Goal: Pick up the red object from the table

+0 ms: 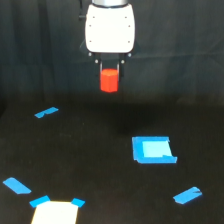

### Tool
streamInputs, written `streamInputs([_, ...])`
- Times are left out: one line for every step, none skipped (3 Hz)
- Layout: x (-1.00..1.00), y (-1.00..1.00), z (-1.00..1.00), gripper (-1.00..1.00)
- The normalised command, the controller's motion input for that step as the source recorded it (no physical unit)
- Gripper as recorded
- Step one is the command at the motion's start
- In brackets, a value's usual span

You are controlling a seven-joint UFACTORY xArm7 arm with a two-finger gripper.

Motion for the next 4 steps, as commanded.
streamInputs([0.18,0.16,1.0,-1.0])
streamInputs([-0.12,0.07,0.67,-1.0])
streamInputs([-0.03,-0.08,0.06,-1.0])
streamInputs([0.1,0.24,1.0,-0.9])
